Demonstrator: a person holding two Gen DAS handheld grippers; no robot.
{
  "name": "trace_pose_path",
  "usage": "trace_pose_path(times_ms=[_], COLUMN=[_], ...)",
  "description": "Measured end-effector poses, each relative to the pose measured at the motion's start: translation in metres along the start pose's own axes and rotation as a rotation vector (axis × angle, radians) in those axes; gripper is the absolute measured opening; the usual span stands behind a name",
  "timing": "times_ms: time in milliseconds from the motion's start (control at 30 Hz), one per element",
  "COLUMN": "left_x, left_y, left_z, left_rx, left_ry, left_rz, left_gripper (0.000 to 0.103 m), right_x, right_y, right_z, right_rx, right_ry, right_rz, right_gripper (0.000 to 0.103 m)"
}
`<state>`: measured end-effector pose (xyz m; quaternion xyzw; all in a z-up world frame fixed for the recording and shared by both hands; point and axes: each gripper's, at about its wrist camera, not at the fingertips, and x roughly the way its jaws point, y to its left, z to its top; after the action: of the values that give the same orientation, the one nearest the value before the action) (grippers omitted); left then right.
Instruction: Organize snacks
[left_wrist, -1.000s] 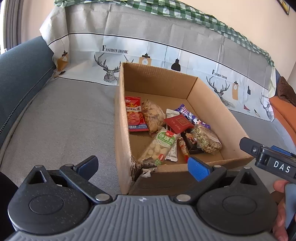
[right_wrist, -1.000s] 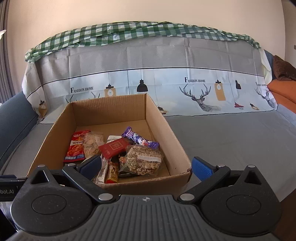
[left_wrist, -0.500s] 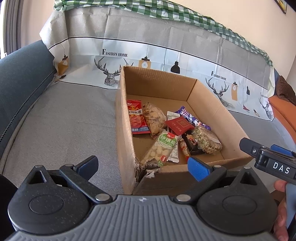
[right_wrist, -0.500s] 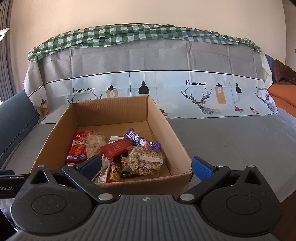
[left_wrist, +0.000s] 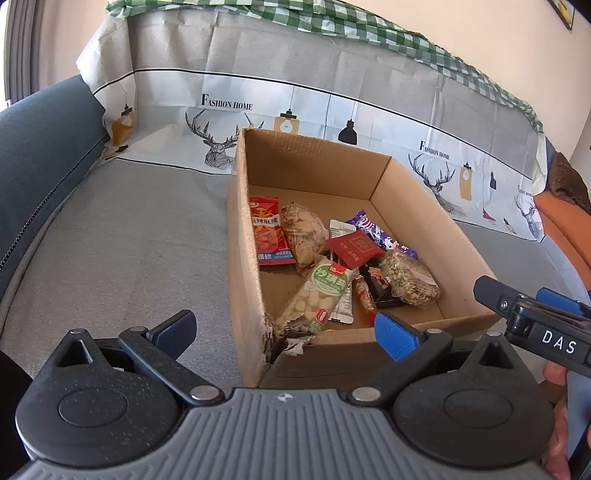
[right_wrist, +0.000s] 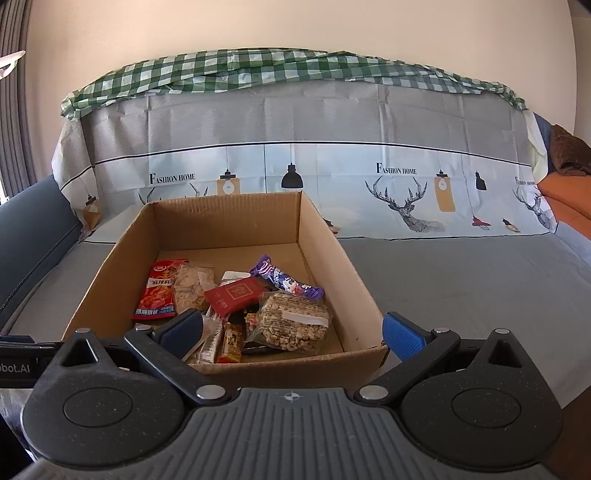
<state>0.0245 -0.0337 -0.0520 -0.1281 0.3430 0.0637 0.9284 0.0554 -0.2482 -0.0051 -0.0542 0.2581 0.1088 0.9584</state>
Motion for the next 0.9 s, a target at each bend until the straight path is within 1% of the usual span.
trace_pose_path(times_ms=[367,567,800,900], left_x=[0.002,0.002,0.008,0.011], left_y=[-0.003,-0.005,-0.008,-0.011], left_z=[0.0,-0.001,0.002,0.002], left_rx=[0.002,0.024,0.038,0.06], left_ry=[-0.003,-0.013,-0.018,-0.025], left_rz=[-0.007,-0.007,-0.016,-0.018], left_gripper=[0.103,0.103,0.103,0.103], right_x=[-0.003,-0.006,-0.003,0.0], right_y=[-0.002,-0.005,-0.003,-0.005], right_z=[0.0,0.0,0.002,0.002], right_rx=[0.019,0.032,0.021,0.025], right_ry=[-0.015,-0.039,-0.039,-0.037], right_rz=[0.012,0.039,0.058,0.066], right_gripper=[0.102,0.102,0.102,0.102])
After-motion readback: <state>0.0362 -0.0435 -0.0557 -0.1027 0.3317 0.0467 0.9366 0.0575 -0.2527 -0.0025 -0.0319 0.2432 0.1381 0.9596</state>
